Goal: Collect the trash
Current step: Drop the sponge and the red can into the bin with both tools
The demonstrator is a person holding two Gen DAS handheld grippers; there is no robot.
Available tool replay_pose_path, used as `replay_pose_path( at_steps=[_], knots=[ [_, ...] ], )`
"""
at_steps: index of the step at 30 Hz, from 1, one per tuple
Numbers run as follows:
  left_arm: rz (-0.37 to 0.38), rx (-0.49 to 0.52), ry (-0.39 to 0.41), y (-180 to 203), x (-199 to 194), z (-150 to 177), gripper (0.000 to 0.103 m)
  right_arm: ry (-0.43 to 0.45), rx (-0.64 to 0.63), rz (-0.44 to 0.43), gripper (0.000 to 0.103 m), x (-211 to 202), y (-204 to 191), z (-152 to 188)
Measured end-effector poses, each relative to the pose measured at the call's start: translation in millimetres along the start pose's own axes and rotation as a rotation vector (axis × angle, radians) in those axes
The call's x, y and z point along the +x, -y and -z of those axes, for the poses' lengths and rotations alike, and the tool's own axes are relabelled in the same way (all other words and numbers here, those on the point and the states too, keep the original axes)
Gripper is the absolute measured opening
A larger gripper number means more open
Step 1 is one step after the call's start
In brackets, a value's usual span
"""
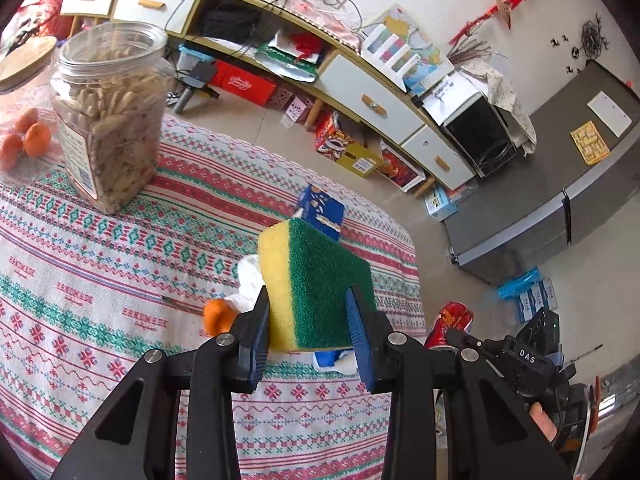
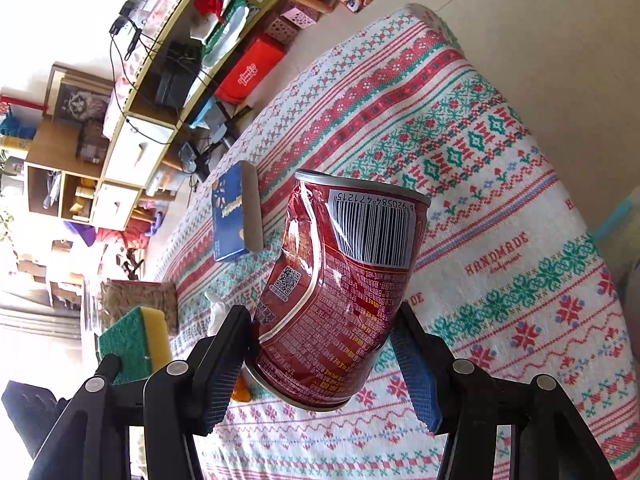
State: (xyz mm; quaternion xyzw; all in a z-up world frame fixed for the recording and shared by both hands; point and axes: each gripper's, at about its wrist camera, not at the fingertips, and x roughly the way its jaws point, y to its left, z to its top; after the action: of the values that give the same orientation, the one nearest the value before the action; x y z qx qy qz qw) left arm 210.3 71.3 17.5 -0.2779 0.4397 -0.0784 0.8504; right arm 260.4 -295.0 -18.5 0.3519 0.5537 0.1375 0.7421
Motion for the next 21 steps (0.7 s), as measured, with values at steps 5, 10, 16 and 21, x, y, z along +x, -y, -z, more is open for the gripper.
replay_pose_path(
  at_steps=[5,10,16,21],
  knots=[
    [0.042,0.092,-0.054,48.3,15.4,36.2,0.038,0.022,-0.005,-0.002,0.062,-39.0,17.3,10.2],
    [0.102,0.168,-0.119,100.5,35.7,78.0,0.038,0.05,0.017,0.006,0.062,-85.4,46.8,19.8],
    [0.17,0.252,-0.152,159.6,57.5,123.1,0.038,0.107,0.016,0.059,0.062,-134.4,74.7,22.4],
    [0.208,0.29,-0.214,202.9,88.9,159.7,0.038,0.123,0.028,0.154,0.062,-155.9,103.7,21.1]
  ],
)
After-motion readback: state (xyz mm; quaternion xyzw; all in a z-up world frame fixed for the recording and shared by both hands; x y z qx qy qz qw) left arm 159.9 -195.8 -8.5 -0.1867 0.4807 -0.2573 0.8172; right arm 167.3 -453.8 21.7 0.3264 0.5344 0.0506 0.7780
